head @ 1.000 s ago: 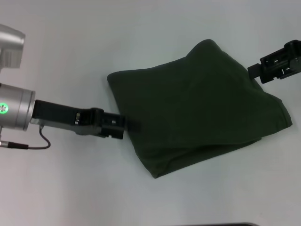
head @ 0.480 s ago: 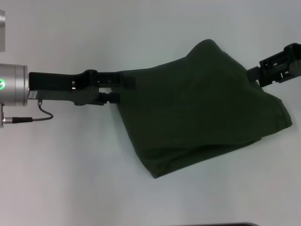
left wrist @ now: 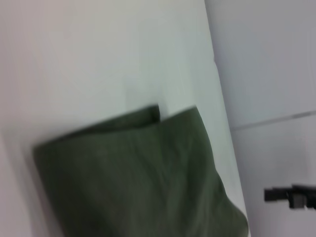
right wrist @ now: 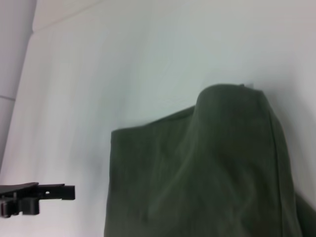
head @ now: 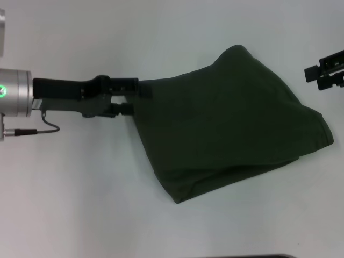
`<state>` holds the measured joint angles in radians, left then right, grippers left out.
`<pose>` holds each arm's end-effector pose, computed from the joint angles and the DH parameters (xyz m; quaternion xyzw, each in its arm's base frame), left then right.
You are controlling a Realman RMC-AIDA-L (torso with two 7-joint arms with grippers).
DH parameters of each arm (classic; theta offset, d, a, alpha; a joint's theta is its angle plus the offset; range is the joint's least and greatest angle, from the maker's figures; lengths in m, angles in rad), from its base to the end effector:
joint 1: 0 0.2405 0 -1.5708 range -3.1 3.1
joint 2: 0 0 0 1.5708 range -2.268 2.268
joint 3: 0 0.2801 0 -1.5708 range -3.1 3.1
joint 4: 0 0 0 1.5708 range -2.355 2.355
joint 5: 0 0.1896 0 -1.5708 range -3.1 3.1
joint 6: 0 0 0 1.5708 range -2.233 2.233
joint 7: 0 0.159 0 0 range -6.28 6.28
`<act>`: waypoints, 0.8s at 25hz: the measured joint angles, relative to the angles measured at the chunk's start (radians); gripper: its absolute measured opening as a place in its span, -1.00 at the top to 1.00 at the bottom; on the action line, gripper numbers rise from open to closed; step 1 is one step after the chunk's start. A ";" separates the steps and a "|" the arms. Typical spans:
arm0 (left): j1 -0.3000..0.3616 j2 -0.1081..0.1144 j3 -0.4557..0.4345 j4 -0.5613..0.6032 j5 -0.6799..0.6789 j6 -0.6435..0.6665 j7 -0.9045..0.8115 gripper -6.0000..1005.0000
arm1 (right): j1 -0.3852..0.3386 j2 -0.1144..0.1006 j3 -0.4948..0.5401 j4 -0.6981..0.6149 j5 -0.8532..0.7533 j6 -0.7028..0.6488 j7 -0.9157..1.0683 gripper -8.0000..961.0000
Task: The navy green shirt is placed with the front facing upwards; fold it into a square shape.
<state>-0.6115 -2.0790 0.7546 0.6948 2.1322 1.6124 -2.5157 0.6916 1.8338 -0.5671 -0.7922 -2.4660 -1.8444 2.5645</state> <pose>-0.2413 0.3325 -0.0378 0.7405 0.6468 0.1773 0.0436 0.2828 0.3533 0.0858 -0.7568 0.6492 0.0521 0.0554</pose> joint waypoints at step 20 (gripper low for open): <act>0.003 0.024 0.054 0.000 0.066 0.134 -0.018 -0.76 | -0.020 -0.009 -0.076 0.001 -0.022 -0.006 -0.001 -0.25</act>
<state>-0.6088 -2.0548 0.8089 0.6948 2.1982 1.7466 -2.5339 0.6717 1.8249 -0.6427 -0.7915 -2.4878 -1.8501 2.5634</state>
